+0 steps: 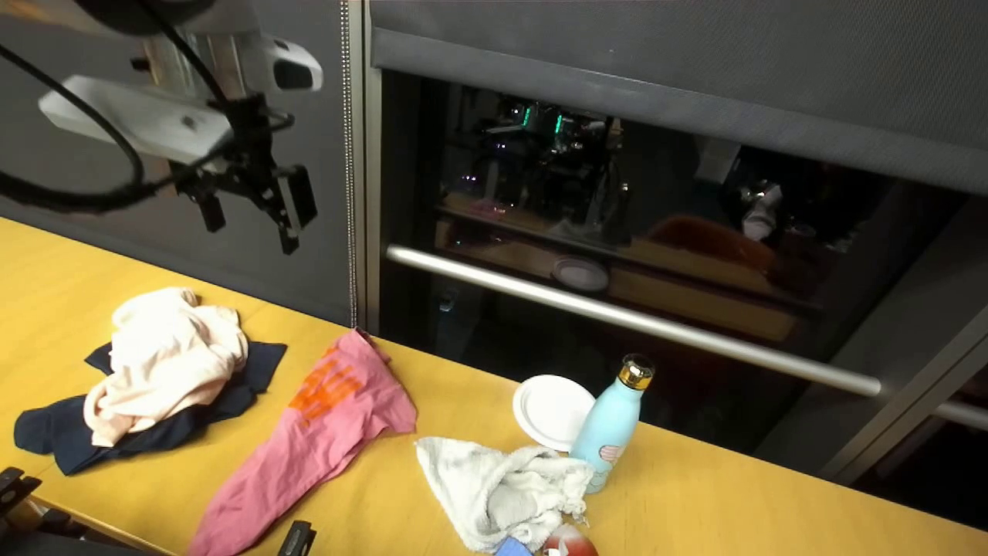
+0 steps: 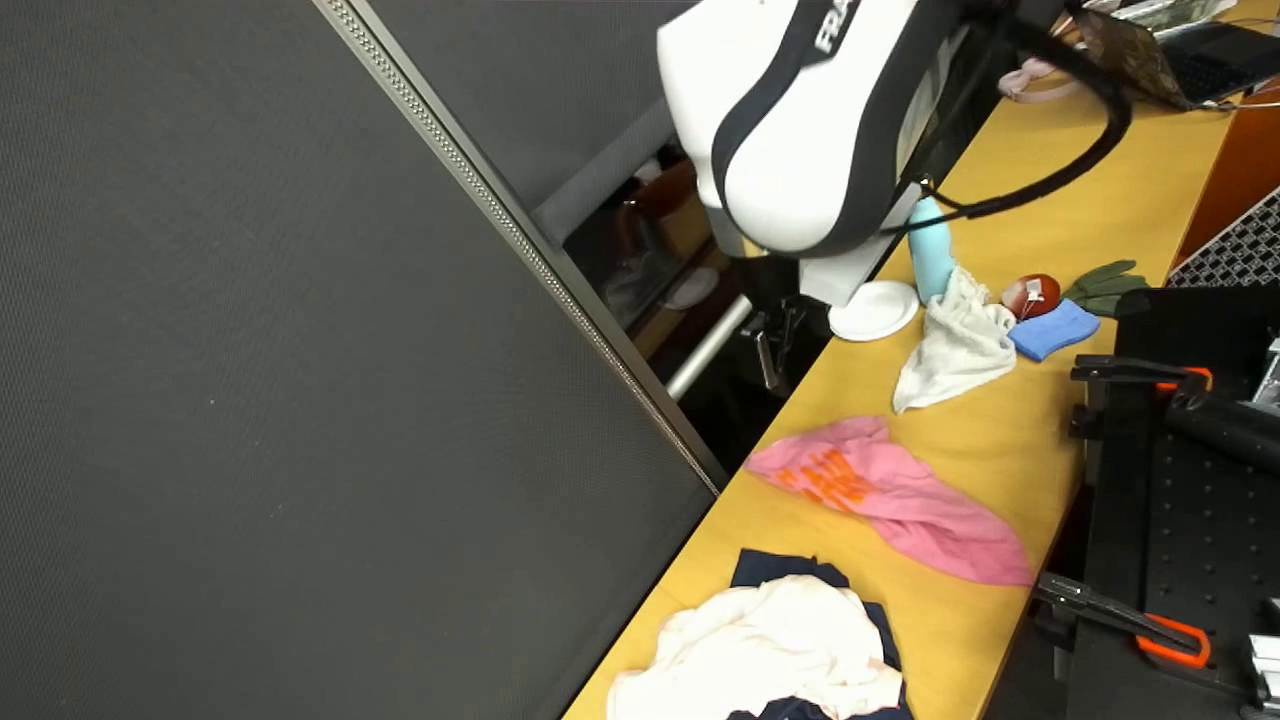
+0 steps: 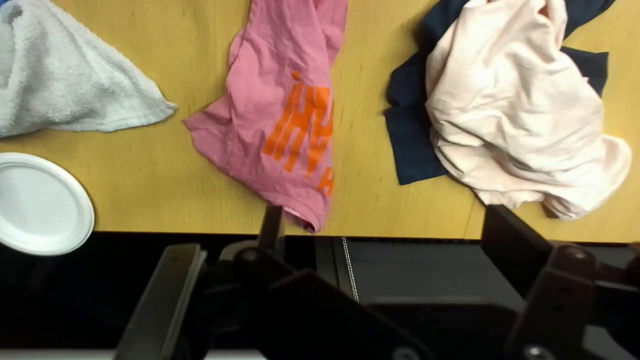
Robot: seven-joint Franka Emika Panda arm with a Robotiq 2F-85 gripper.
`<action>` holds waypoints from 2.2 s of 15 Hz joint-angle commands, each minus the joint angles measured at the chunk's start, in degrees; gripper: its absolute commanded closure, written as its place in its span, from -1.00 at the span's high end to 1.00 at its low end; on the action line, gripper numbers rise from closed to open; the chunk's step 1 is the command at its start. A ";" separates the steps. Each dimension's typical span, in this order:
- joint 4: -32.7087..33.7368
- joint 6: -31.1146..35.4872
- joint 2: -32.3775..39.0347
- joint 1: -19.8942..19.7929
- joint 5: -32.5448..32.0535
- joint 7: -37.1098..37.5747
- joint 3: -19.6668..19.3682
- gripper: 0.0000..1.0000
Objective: Put the pink cloth on the stack on clothes
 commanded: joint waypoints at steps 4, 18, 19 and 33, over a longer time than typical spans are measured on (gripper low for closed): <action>14.42 -0.33 20.05 1.36 -0.58 3.93 -1.90 1.00; 22.11 0.70 36.57 7.24 -1.21 9.54 -5.41 1.00; 21.66 0.54 36.97 7.68 -1.41 9.70 -5.82 1.00; 23.00 -0.90 44.21 6.95 -1.01 8.59 -6.90 1.00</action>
